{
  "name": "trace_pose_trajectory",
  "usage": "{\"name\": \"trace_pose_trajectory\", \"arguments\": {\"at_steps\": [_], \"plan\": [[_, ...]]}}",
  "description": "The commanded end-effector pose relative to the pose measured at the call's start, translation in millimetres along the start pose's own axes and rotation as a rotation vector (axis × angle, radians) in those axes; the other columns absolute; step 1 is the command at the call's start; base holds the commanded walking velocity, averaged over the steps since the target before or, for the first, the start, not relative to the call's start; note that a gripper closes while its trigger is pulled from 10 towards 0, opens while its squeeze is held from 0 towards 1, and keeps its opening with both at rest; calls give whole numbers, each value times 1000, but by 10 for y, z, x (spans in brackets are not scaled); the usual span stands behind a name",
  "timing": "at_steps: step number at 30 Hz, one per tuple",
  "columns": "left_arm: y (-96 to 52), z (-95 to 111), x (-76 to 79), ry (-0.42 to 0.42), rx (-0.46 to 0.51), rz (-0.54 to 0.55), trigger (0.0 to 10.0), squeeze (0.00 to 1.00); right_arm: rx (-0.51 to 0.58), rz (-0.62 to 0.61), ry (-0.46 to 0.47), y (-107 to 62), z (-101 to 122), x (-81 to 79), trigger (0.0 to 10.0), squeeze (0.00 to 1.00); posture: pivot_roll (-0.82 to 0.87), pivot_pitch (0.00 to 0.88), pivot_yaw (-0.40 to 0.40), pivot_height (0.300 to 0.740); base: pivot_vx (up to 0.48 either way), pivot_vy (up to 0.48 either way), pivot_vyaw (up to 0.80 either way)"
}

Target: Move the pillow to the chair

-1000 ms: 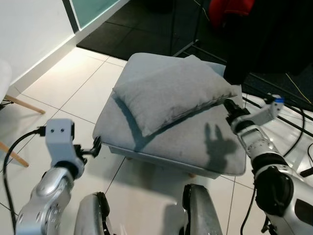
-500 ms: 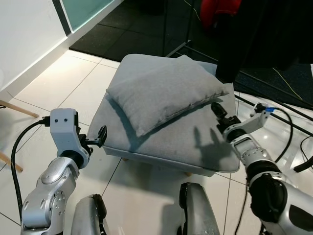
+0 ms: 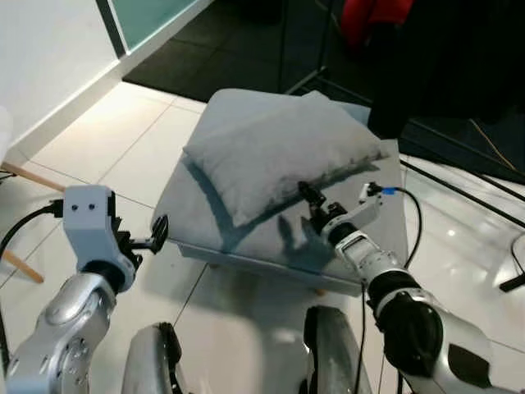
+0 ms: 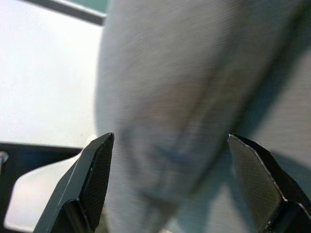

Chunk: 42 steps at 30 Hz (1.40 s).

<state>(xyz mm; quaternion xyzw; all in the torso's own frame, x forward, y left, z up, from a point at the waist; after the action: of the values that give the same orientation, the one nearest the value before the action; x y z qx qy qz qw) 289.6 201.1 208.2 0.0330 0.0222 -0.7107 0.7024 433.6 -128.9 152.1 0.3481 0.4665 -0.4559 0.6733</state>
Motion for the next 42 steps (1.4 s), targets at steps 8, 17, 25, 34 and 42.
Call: {"name": "trace_pose_trajectory", "arguments": {"at_steps": [8,17,25,34,42], "plan": [[-183,97,-86,25,-21,22,10000,0,-14,14,12,89,-70,-132,10000,0,133,447,36,438,0,0,0],[-328,214,-17,48,-35,7,10000,0,21,28,20,138,-12,-237,10000,0,188,528,65,438,0,0,0],[-416,267,-24,62,-51,-1,10000,0,42,131,22,241,14,-544,10000,0,199,552,76,438,0,0,0],[-424,293,6,64,-67,-10,10000,0,79,187,25,282,106,-733,0,0,200,551,78,438,0,0,0],[-417,307,23,59,-78,-13,10000,0,111,187,18,268,210,-751,0,0,196,543,74,438,0,0,0]]}}
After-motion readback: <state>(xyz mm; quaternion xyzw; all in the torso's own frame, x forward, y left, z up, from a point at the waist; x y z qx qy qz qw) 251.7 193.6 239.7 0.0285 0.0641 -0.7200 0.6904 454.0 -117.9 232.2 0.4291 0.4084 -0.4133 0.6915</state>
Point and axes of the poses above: a point about 5 cm out from each wrist's last joint towards the gripper, its own y axis pointing out of the wrist towards the gripper, its own z axis along the axis of the wrist's last joint, x = y × z, the point moved 4 cm from there along y, pointing out of the wrist towards the gripper, and after that the axes turned 11 degrees about y, right-handed, at the moved point
